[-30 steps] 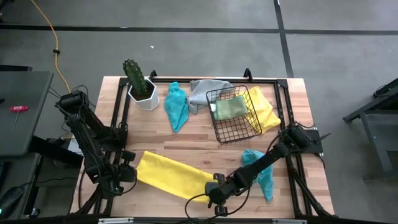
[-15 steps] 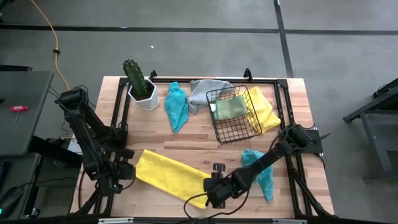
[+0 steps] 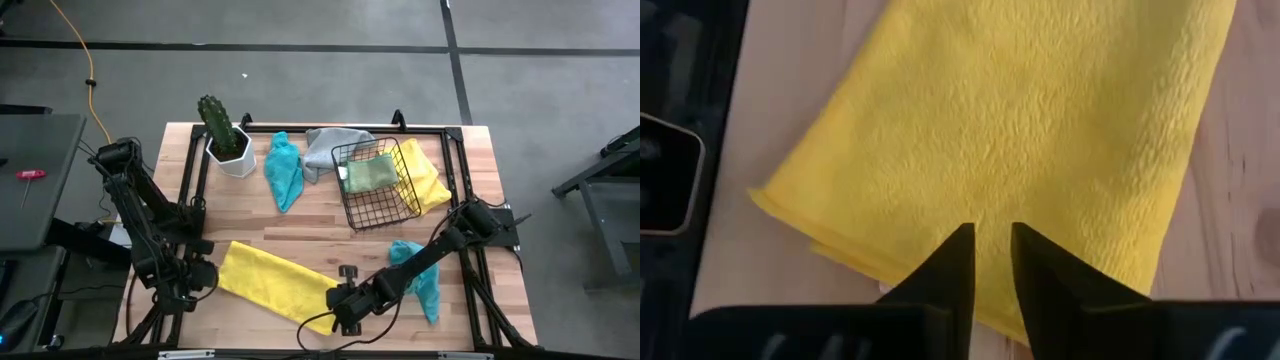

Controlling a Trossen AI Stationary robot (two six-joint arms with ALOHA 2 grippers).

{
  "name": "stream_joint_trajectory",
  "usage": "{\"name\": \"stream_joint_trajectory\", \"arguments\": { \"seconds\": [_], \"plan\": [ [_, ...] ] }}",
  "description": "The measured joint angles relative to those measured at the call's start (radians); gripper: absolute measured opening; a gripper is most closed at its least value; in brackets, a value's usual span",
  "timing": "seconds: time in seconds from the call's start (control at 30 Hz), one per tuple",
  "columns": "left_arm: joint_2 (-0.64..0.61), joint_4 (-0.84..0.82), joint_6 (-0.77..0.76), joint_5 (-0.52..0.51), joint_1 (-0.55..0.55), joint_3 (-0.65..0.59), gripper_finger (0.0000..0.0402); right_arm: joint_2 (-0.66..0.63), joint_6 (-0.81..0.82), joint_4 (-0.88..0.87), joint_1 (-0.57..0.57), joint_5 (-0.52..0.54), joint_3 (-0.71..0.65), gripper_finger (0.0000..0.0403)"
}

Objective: Fold microfiber towels
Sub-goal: Fold the bottom yellow microfiber towel

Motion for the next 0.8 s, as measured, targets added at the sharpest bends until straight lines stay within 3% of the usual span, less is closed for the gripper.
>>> {"name": "stream_joint_trajectory", "arguments": {
  "seconds": [0.17,0.3,0.4,0.63,0.8],
  "plan": [
    [0.0,-0.001,0.05,-0.025,0.0,0.0,0.012,0.0,-0.017,0.027,-0.002,-0.006,0.0,0.0026],
    [0.0,-0.002,0.079,-0.165,0.002,0.0,0.015,0.0,-0.004,0.044,-0.016,-0.007,-0.008,0.0005],
    [0.0,-0.002,0.097,-0.247,0.023,0.0,0.0157,0.0,0.021,0.078,-0.029,-0.008,-0.041,0.0006],
    [0.0,0.02,0.118,-0.265,0.102,0.0,0.0159,0.0,0.099,0.068,-0.041,-0.053,-0.11,0.0001],
    [0.0,0.106,0.206,-0.331,0.15,0.0,0.0159,-0.012,0.078,-0.073,-0.05,-0.081,-0.11,0.0]
  ]
}}
